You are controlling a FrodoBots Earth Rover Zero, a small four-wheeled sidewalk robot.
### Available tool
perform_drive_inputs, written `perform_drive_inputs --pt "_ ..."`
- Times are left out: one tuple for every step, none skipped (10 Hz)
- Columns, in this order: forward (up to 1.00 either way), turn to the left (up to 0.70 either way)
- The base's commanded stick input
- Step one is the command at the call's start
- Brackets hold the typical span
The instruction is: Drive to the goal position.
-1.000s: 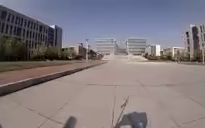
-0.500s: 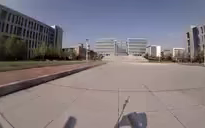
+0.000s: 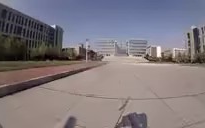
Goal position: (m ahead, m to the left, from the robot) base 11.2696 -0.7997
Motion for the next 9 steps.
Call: perform_drive_inputs --pt "0.70 0.00" --pt "0.70 0.00" --pt "0.70 0.00" --pt "0.70 0.00" --pt "0.70 0.00" --pt "0.70 0.00" --pt "0.70 0.00" --pt "0.70 0.00" --pt "0.70 0.00"
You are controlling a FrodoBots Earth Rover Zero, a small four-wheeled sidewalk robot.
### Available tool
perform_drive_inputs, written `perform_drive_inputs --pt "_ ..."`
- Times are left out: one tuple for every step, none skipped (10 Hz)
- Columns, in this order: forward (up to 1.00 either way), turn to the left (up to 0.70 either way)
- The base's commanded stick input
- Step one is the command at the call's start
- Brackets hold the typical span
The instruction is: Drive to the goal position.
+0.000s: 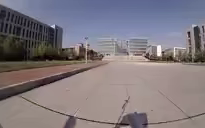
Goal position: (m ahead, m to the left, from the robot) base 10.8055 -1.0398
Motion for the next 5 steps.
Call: perform_drive_inputs --pt "0.70 0.00" --pt "0.70 0.00" --pt "0.70 0.00" --pt "0.70 0.00" --pt "0.70 0.00"
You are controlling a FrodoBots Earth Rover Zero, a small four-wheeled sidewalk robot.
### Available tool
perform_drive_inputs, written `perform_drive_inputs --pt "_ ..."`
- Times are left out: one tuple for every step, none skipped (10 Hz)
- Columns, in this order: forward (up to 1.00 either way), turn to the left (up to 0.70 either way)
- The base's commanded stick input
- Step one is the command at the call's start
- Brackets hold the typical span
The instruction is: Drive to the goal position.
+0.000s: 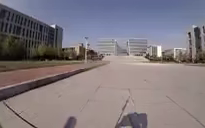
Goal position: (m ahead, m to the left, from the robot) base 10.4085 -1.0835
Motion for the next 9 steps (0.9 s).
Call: perform_drive_inputs --pt "0.70 0.00" --pt "0.70 0.00" --pt "0.70 0.00" --pt "0.70 0.00" --pt "0.70 0.00" --pt "0.70 0.00" --pt "0.70 0.00" --pt "0.70 0.00" --pt "0.70 0.00"
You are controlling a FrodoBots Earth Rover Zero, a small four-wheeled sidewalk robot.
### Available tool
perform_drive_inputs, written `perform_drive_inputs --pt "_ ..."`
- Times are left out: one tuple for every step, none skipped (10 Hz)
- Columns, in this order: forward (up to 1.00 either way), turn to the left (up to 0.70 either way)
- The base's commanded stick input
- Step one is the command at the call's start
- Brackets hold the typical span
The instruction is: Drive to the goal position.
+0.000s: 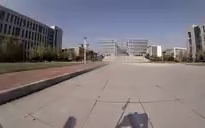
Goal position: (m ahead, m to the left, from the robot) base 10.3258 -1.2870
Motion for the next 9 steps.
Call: perform_drive_inputs --pt "0.70 0.00" --pt "0.70 0.00" --pt "0.70 0.00" --pt "0.70 0.00" --pt "0.70 0.00" --pt "0.70 0.00" --pt "0.70 0.00" --pt "0.70 0.00" --pt "0.70 0.00"
